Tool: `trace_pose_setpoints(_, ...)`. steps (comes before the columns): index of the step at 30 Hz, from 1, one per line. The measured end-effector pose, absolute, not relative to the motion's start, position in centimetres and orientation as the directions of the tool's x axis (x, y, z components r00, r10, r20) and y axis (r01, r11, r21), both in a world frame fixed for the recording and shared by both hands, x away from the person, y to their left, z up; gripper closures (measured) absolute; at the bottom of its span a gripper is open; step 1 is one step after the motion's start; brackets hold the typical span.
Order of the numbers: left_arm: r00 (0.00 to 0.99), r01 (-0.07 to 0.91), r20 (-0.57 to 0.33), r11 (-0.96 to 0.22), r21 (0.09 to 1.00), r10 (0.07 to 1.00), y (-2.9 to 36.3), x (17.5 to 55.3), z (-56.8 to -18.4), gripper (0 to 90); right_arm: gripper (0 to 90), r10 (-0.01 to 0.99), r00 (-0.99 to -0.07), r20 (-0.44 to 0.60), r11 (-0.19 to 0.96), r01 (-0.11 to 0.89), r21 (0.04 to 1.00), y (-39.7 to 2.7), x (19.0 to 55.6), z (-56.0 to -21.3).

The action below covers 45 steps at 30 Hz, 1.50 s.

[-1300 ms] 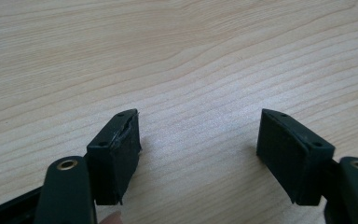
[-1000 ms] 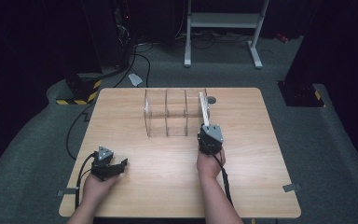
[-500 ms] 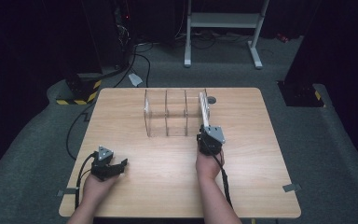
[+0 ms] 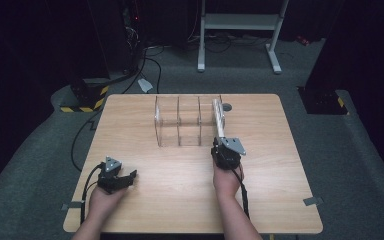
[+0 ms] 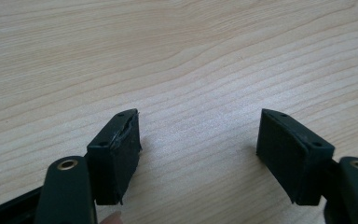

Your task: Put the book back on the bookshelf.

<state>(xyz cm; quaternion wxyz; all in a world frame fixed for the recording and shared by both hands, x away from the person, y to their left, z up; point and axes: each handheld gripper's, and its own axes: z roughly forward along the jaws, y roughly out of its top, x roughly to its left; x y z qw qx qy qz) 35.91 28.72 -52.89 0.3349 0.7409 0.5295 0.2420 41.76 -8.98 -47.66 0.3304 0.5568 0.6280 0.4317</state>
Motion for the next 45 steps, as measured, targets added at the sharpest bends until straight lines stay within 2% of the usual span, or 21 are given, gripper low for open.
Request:
trace_pose_setpoints(6, 0.323, 0.623, 0.004, -0.215, 0.752, 0.947, 28.7, 35.9, -52.9, 30.2, 71.1, 0.983, -0.166, 0.081, -0.001, 0.432, 0.902, -9.2, 41.3, -48.0)
trace_pose_setpoints(11, 0.323, 0.623, 0.003, -0.215, 0.752, 0.947, 28.7, 35.9, -52.9, 30.2, 72.8, 0.986, -0.151, 0.076, -0.004, 0.429, 0.904, -9.2, 41.3, -48.1)
trace_pose_setpoints(27, 0.322, 0.623, 0.003, -0.214, 0.753, 0.947, 28.7, 35.9, -52.9, 30.2, 73.5, 0.994, -0.104, 0.035, 0.012, 0.415, 0.91, -8.2, 42.0, -48.2)
trace_pose_setpoints(45, 0.322, 0.623, 0.004, -0.215, 0.752, 0.947, 28.7, 35.9, -52.9, 30.2, 73.0, 0.994, -0.106, 0.033, 0.014, 0.416, 0.909, -8.1, 42.4, -48.1)
